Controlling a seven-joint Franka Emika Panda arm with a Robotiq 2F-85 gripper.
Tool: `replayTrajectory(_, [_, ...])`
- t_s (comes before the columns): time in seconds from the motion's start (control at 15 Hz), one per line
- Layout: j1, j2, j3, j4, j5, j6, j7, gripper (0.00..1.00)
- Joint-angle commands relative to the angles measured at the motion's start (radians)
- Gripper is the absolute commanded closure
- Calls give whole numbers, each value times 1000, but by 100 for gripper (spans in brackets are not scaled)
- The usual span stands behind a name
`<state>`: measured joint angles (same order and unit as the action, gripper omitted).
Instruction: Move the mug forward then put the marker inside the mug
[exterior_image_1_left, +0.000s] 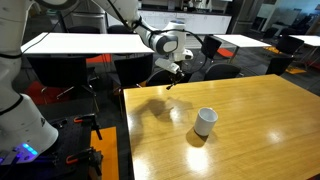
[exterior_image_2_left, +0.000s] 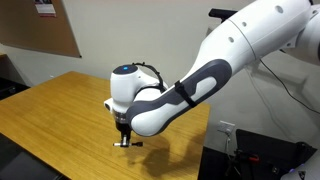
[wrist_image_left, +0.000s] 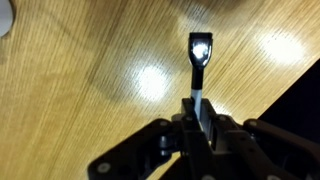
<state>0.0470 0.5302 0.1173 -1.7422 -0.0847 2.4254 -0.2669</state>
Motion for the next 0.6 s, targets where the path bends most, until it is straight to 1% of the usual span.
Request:
replayTrajectory(0.0, [-13, -87, 5, -49, 45, -37, 18, 97])
replayTrajectory(0.53, [-51, -166, -8, -78, 100, -24, -3, 97])
